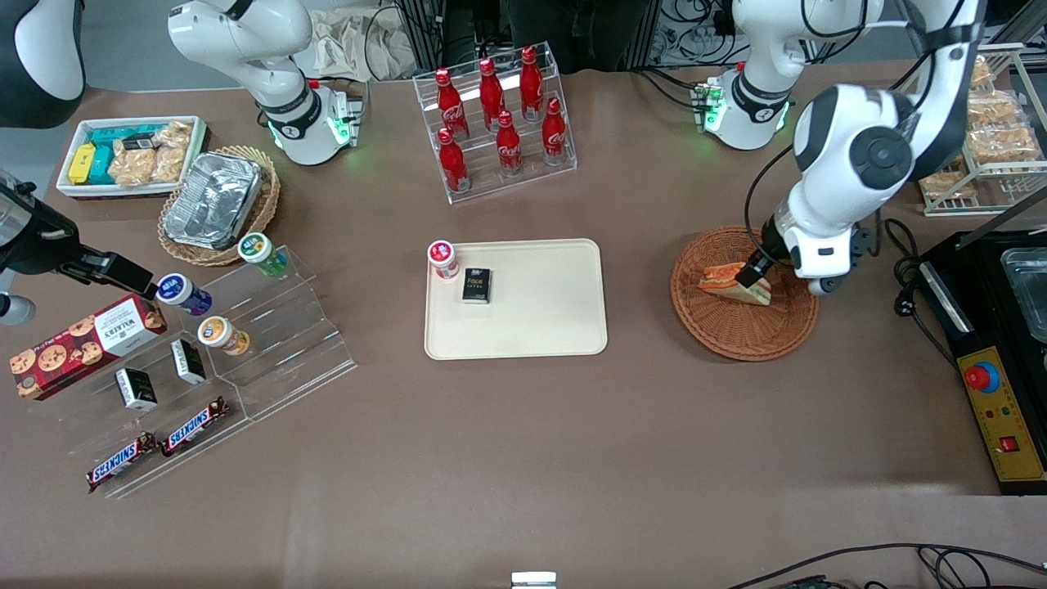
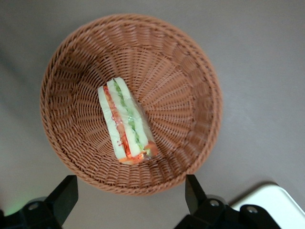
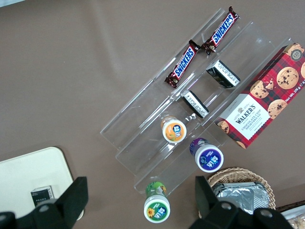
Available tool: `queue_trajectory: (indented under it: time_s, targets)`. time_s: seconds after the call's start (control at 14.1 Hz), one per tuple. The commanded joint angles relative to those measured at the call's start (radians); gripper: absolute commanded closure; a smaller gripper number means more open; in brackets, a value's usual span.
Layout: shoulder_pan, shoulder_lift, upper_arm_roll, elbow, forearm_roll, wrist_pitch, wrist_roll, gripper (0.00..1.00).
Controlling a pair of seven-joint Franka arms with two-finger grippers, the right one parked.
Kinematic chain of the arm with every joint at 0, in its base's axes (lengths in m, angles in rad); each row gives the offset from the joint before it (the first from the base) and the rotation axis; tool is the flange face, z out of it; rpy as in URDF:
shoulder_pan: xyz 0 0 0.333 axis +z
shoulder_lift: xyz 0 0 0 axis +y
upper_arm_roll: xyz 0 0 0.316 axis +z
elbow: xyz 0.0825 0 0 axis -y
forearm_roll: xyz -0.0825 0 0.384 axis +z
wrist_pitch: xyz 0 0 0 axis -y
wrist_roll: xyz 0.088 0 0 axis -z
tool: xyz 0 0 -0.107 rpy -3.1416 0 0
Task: Place sandwich from basket to tray
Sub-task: 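Lower the left gripper and close it on the wrapped sandwich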
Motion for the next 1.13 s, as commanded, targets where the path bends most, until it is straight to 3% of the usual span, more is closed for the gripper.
queue_trajectory:
  time_s: [0.0, 1.06]
  targets:
    - [-0.007, -0.004, 0.003, -0.064, 0.002, 0.061, -0.077, 0.00]
    - [0.003, 0.179, 0.006, -0.091, -0.003, 0.281, -0.275, 0.02]
